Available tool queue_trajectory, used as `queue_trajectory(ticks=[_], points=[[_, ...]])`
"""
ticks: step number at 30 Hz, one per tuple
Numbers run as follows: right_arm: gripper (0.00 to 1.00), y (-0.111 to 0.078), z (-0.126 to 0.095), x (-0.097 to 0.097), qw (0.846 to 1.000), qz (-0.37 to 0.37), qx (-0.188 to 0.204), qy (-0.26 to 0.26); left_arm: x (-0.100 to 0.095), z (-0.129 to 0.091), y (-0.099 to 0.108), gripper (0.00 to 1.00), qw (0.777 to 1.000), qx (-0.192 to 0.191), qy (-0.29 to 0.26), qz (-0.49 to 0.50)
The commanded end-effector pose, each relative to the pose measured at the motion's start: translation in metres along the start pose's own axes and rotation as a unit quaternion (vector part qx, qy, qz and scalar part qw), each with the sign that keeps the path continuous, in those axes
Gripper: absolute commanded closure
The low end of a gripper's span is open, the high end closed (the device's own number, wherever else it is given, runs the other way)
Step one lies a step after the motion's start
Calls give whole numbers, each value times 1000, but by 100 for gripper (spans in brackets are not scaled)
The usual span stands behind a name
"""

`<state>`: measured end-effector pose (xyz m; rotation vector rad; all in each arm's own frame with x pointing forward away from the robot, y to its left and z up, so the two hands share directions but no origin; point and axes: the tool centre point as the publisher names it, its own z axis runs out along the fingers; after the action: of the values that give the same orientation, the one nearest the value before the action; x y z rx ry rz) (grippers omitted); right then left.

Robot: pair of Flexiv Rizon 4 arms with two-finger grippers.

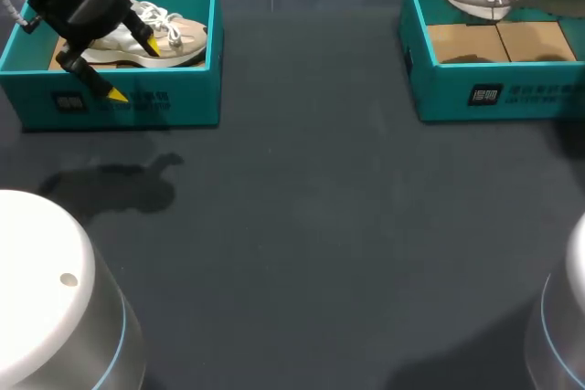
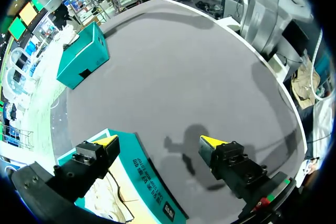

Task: Take the shoe out of the shoebox, open the shoe tongue, remove and reinsert the insole, then place the shoe into the shoebox

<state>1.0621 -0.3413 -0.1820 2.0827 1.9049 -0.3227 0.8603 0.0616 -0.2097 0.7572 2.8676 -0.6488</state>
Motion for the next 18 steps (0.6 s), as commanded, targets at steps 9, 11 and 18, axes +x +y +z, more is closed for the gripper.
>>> queue_trajectory(ticks=[9,11,18], points=[[100,-22,27,-7,999,25,-38,-9,0,-1,0,0,1000,-1,0,0],[100,-22,27,-7,999,25,-38,-9,0,-1,0,0,1000,-1,0,0],[100,-22,27,-7,999,25,-38,-9,0,-1,0,0,1000,-1,0,0]])
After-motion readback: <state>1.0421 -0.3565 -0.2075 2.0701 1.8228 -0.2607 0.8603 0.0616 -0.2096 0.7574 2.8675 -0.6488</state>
